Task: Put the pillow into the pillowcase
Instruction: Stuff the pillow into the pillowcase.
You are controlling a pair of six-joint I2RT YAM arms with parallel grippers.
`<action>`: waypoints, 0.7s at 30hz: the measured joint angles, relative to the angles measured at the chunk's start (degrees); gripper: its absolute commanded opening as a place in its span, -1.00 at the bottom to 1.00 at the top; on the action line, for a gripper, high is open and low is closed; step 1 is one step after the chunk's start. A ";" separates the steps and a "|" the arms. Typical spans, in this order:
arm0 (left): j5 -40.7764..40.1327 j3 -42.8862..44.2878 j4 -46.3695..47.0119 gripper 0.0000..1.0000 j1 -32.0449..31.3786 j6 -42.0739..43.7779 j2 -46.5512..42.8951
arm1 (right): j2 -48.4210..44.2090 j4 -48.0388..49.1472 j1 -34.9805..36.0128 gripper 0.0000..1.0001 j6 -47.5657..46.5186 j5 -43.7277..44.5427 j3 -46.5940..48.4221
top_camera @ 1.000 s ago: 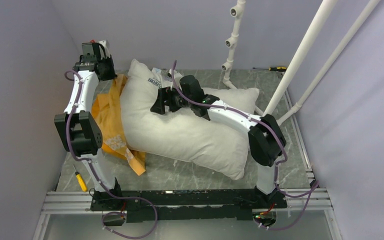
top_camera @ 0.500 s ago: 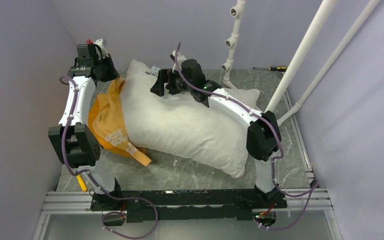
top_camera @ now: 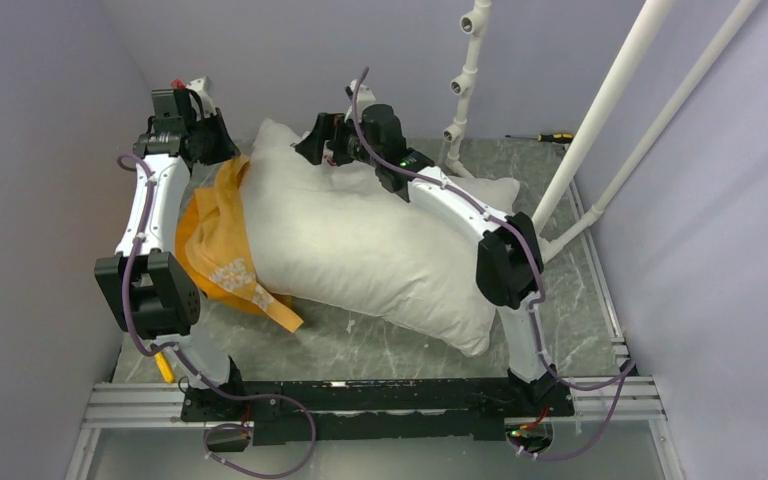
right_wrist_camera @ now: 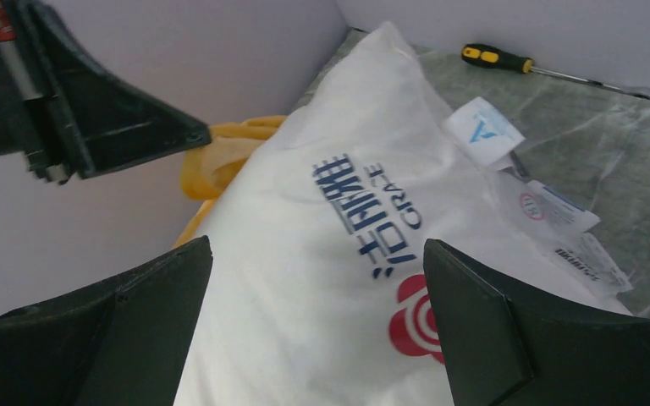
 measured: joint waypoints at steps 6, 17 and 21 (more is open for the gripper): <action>0.28 -1.57 0.15 -1.00 0.00 -0.68 -0.68 | 9.18 -1.38 -0.52 0.99 1.42 2.16 11.43; 0.48 -2.08 0.07 -1.00 0.26 -1.49 -1.44 | 23.80 -2.95 -0.22 0.40 5.90 -6.56 24.24; 1.29 -2.25 0.07 -1.00 0.31 -1.68 -1.46 | 23.67 -0.55 -0.17 -0.87 6.93 -11.89 23.87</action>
